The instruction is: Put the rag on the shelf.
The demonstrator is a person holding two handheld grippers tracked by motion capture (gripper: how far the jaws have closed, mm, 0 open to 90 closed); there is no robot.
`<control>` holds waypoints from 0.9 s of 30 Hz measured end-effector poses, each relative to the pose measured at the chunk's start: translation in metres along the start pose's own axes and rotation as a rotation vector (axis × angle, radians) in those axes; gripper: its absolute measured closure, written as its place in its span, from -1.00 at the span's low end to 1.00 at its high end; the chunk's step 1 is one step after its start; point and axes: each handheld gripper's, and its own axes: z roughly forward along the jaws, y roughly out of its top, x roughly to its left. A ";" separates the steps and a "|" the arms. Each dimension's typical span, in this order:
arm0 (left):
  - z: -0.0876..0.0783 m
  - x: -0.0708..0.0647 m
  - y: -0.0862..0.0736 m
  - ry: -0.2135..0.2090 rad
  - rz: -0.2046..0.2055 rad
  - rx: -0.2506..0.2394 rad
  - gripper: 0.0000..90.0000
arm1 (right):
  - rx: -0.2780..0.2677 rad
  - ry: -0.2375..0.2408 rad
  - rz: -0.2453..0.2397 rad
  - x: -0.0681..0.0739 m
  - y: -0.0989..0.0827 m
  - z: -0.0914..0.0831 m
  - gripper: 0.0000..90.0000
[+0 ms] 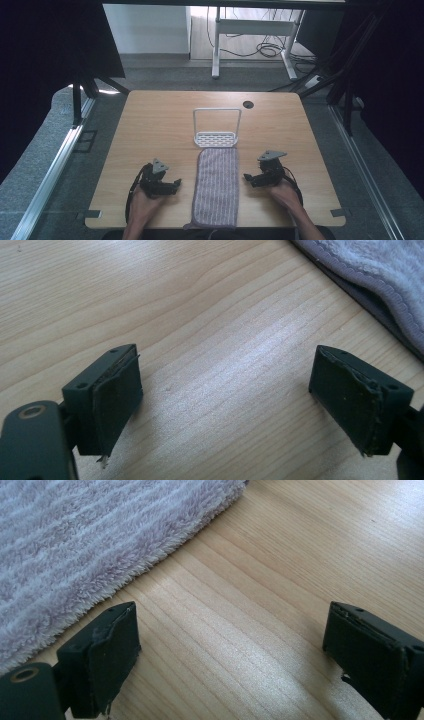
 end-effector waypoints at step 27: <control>0.027 -0.008 0.067 -0.111 0.110 -0.034 -0.61 | -0.012 0.045 0.047 0.000 0.040 0.004 -0.52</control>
